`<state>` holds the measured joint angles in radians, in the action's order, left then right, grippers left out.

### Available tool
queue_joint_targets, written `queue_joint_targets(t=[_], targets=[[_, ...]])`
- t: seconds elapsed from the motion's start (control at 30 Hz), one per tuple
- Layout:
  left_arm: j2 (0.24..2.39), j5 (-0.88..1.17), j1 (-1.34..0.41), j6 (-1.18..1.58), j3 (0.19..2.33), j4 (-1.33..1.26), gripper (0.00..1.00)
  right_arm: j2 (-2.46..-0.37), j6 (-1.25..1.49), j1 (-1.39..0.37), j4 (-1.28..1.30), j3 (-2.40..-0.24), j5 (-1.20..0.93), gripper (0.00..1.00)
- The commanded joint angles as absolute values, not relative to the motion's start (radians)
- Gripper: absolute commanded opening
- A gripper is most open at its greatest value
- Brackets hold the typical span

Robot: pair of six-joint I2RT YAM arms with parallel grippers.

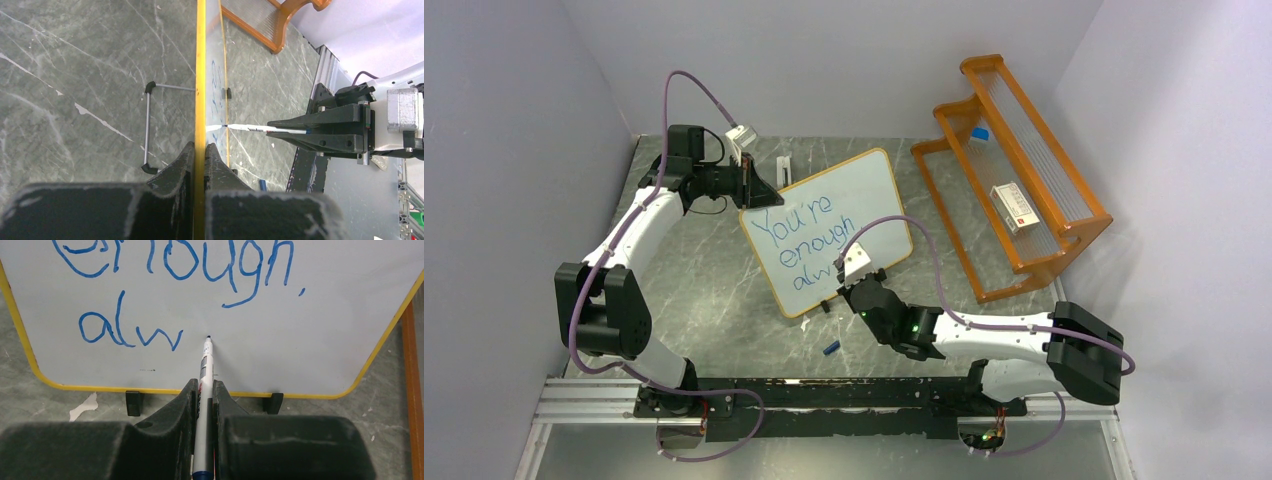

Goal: Write a sentence on the whiteboard

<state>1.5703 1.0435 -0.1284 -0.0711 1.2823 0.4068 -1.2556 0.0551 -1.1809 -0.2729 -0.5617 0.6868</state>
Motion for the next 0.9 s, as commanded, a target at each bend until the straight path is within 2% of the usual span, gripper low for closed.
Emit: queue_joint_targets(t=[0.0, 0.87], targets=[[1.608, 0.947, -0.133, -0.141, 1.28, 0.443, 0.05, -1.272, 0.045, -1.172, -0.33, -0.587, 0.657, 0.0], [1.614, 0.946, -0.133, -0.141, 1.283, 0.445, 0.05, -1.253, 0.082, -1.177, -0.277, -0.566, 0.603, 0.0]])
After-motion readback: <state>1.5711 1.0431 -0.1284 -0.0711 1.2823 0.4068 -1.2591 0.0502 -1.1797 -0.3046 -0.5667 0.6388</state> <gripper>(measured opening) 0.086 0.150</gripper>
